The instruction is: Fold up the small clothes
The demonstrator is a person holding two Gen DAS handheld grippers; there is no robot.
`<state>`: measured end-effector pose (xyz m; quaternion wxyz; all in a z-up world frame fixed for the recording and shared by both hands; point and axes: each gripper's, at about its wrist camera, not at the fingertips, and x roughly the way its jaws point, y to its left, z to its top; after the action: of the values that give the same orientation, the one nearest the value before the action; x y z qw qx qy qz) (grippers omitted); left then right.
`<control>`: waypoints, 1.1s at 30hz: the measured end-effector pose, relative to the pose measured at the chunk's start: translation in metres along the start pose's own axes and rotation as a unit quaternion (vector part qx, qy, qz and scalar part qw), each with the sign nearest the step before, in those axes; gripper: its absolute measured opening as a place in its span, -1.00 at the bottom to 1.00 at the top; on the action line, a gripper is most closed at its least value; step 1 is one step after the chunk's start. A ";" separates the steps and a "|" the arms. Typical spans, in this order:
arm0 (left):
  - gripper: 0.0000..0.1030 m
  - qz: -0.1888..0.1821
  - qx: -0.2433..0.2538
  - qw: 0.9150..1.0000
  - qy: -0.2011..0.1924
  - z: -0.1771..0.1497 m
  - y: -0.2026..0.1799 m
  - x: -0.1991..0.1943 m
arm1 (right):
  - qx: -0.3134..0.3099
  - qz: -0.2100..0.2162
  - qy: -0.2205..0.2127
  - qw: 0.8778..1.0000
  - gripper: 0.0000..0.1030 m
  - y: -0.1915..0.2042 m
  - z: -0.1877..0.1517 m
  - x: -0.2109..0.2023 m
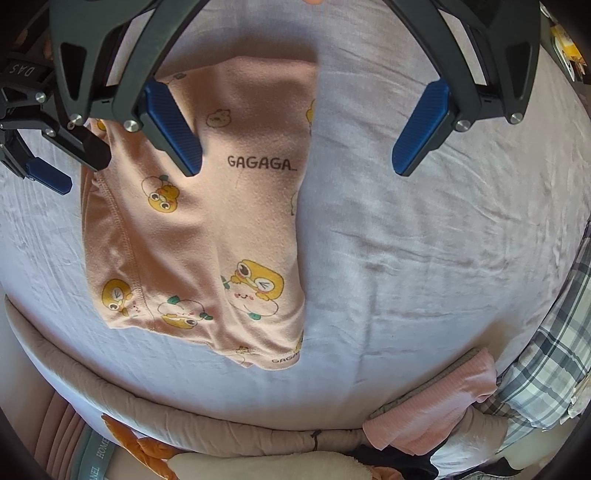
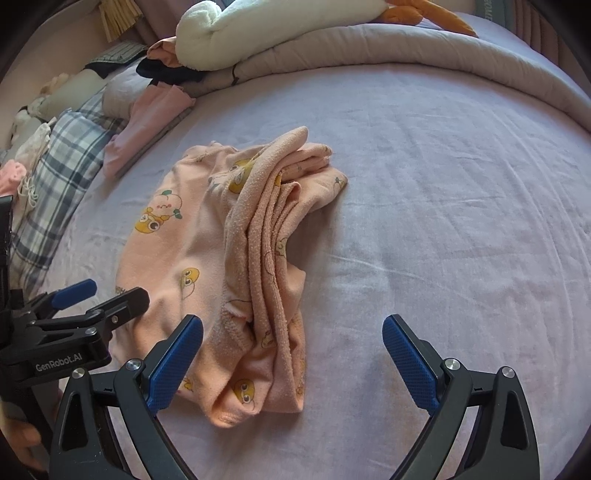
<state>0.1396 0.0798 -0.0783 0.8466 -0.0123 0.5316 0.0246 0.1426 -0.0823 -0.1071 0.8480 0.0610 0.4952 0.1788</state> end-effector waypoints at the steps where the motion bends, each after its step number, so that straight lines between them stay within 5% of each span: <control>1: 1.00 0.000 0.000 1.000 0.000 -0.001 0.000 -0.001 | -0.001 0.000 -0.001 1.000 0.88 0.000 0.000 -0.001; 33: 1.00 0.001 0.011 1.000 -0.023 -0.021 -0.008 -0.044 | -0.020 0.005 -0.028 0.999 0.88 0.015 -0.011 -0.031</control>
<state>0.1018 0.0694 -0.0480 0.8584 -0.0018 0.5126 0.0198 0.1153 -0.0810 -0.0829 0.8615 0.0517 0.4675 0.1912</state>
